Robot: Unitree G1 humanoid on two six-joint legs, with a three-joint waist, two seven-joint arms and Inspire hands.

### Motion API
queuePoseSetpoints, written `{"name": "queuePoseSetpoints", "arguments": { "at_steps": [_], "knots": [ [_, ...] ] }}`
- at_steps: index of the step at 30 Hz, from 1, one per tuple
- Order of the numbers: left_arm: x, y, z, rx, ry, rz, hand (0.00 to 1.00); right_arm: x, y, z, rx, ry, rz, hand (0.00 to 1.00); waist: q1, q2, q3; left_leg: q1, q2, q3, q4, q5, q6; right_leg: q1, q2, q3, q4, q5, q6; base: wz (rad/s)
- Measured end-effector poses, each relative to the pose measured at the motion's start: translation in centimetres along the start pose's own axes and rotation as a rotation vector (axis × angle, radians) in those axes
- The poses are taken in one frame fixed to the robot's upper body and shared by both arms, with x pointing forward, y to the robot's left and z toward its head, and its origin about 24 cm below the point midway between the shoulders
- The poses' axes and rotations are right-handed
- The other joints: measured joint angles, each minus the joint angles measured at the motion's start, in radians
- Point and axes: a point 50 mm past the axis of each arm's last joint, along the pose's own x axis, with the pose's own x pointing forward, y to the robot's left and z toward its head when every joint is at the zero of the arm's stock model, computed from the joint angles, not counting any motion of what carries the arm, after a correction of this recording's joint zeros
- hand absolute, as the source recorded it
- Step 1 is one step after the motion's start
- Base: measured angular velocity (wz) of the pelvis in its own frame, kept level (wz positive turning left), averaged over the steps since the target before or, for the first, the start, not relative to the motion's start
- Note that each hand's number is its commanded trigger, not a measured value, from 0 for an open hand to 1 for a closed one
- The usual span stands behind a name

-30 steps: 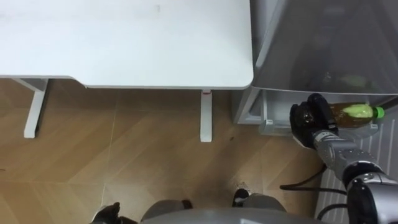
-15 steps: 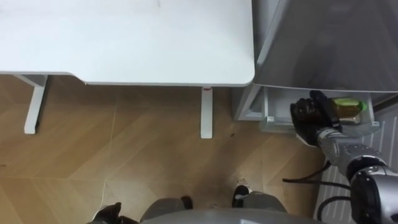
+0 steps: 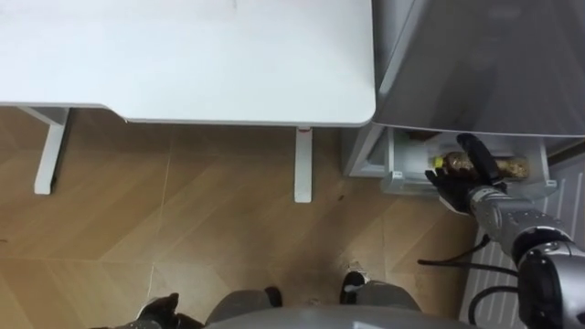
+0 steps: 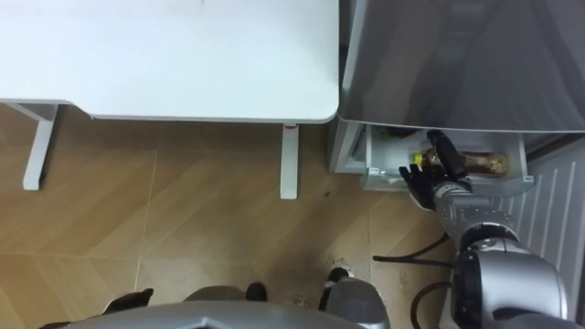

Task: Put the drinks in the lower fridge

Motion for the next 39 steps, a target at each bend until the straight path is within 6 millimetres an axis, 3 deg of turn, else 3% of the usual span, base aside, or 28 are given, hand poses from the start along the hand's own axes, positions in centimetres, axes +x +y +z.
{"name": "queuePoseSetpoints", "arguments": {
  "at_steps": [24,30,39],
  "knots": [
    [0.0,0.1,0.2,-0.004,-0.025,0.011,0.0,0.0,-0.2,0.1,-0.1,-0.008,0.008,0.0,-0.005,-0.006,-0.0031,0.039,0.002,0.013,-0.012,0.0,0.0,0.029,0.004,0.01,-0.006,0.002,0.0,-0.01],
    [-0.2,0.4,-1.2,-0.027,0.0,0.023,0.0,-0.6,-3.3,0.6,-0.107,-0.022,0.021,0.0,-0.006,-0.032,-0.0235,0.082,0.011,0.027,-0.027,0.0,0.0,0.088,0.018,0.009,-0.054,0.009,0.002,-0.01],
    [-0.1,0.4,-1.4,-0.053,-0.008,0.055,0.0,-1.8,-9.0,0.3,-0.238,-0.014,-0.081,0.0,-0.006,-0.043,-0.0233,0.161,0.014,0.03,-0.048,0.0,0.0,0.171,0.026,0.011,-0.09,0.011,0.006,-0.01]
  ]
}}
